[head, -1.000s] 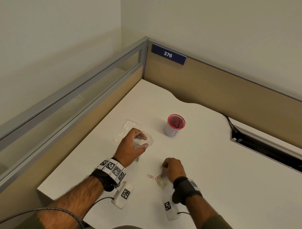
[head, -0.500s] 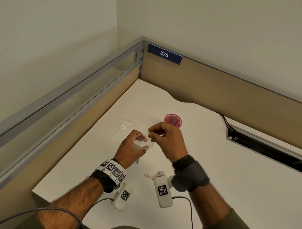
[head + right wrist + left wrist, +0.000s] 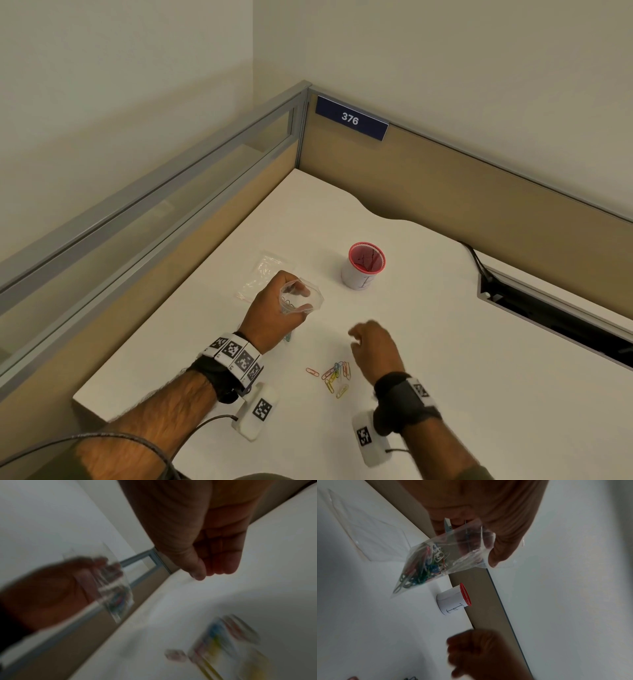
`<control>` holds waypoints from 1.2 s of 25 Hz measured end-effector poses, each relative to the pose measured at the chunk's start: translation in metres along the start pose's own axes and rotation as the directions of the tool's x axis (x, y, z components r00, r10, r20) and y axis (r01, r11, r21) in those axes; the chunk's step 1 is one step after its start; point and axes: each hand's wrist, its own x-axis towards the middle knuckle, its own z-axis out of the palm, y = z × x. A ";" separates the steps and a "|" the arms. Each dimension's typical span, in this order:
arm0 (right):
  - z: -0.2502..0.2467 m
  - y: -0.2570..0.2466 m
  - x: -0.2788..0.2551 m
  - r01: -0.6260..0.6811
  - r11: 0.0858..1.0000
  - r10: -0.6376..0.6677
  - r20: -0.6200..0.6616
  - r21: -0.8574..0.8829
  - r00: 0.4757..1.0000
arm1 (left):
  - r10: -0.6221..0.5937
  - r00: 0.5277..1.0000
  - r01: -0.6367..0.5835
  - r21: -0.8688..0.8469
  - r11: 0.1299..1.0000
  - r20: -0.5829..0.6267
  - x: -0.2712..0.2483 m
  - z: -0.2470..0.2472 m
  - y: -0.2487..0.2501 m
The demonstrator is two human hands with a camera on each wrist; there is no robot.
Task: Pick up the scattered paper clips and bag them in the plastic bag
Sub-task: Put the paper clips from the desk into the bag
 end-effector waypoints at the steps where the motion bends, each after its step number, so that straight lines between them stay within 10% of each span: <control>1: 0.014 0.008 -0.005 -0.046 0.998 0.049 0.051 -0.053 0.997 | 0.000 1.000 0.000 0.000 1.000 0.000 0.000 0.000 0.000; 21: 0.070 -0.016 -0.026 -0.147 0.986 0.140 0.088 0.083 0.986 | 0.027 1.000 -0.027 0.027 0.999 -0.015 0.001 -0.001 0.001; 30: 0.075 -0.032 -0.024 0.019 0.989 -0.004 0.100 -0.148 0.995 | 0.018 0.999 -0.017 0.016 1.000 -0.039 0.000 -0.006 -0.002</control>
